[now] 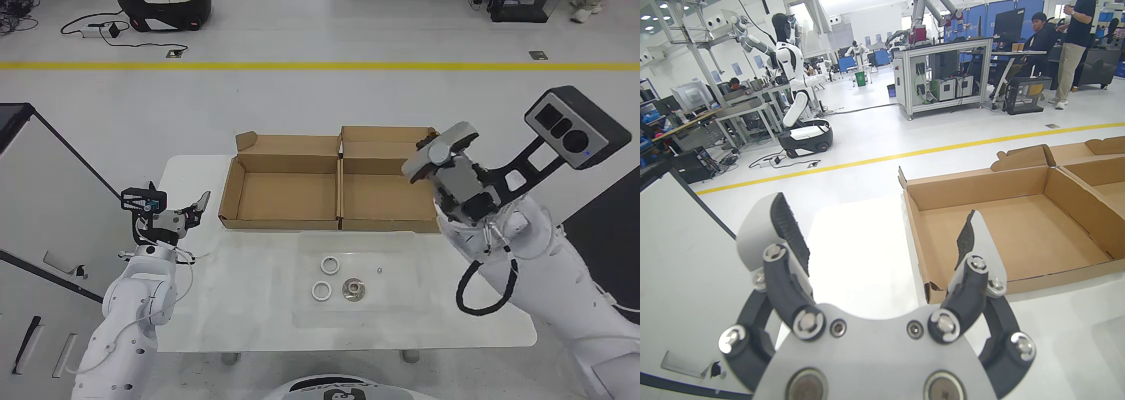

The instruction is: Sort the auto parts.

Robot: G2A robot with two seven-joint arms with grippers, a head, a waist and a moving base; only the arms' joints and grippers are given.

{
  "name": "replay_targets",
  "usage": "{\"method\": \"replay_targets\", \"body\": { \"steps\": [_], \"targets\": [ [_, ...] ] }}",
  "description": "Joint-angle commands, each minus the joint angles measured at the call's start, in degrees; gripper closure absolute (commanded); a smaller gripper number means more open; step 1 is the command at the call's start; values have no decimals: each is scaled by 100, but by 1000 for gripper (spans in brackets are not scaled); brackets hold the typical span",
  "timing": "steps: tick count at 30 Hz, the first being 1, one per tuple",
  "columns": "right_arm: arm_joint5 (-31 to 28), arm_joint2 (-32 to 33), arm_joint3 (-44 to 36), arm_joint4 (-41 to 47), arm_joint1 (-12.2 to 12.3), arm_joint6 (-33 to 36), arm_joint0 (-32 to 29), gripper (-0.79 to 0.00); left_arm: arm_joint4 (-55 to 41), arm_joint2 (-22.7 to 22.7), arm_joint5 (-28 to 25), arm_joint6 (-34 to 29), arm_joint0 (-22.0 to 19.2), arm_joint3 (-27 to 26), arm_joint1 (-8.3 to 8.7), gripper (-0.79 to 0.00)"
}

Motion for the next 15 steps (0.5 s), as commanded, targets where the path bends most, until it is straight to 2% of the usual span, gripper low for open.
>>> {"method": "replay_targets", "body": {
  "steps": [1,9,15],
  "targets": [
    [-37,303,149,153,71,304,-143,0,0,0,0,0,0,0,0,-785],
    [-20,1571,657,793,431,1970,-738,0,0,0,0,0,0,0,0,-785],
    [243,2397,989,1182,669,3348,-936,0,0,0,0,0,0,0,0,-785]
  ]
}}
